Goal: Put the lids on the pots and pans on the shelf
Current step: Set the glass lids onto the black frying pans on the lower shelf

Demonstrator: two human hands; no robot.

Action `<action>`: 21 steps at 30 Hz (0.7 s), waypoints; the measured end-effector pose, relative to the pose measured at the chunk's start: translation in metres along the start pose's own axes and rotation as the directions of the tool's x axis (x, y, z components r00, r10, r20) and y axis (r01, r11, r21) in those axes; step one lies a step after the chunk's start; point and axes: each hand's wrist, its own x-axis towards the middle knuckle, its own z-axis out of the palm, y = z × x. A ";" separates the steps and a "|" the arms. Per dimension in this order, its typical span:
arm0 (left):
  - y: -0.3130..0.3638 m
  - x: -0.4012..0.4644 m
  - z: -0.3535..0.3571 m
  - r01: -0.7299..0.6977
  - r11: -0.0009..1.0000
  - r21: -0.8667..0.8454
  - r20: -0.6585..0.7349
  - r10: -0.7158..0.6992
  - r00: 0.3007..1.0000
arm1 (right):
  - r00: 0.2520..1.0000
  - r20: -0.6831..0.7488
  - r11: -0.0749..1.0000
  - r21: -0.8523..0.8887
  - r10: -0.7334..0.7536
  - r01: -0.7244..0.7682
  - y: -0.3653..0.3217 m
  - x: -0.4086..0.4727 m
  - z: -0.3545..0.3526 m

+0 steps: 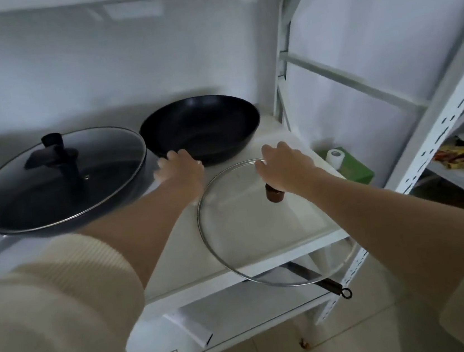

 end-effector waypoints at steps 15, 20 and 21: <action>-0.025 0.003 0.018 -0.067 0.997 0.025 0.077 0.064 0.995 | 1.000 -0.008 0.996 -0.084 -0.013 0.013 0.007 -0.012 0.052; -0.044 0.009 0.015 -0.088 0.996 0.003 0.105 0.087 0.991 | 0.986 -0.166 0.992 0.126 0.031 -0.010 0.017 -0.024 0.029; -0.046 0.010 0.012 -0.103 0.995 -0.005 0.113 0.103 0.988 | 0.983 -0.169 0.983 0.178 0.071 -0.040 0.019 -0.027 0.020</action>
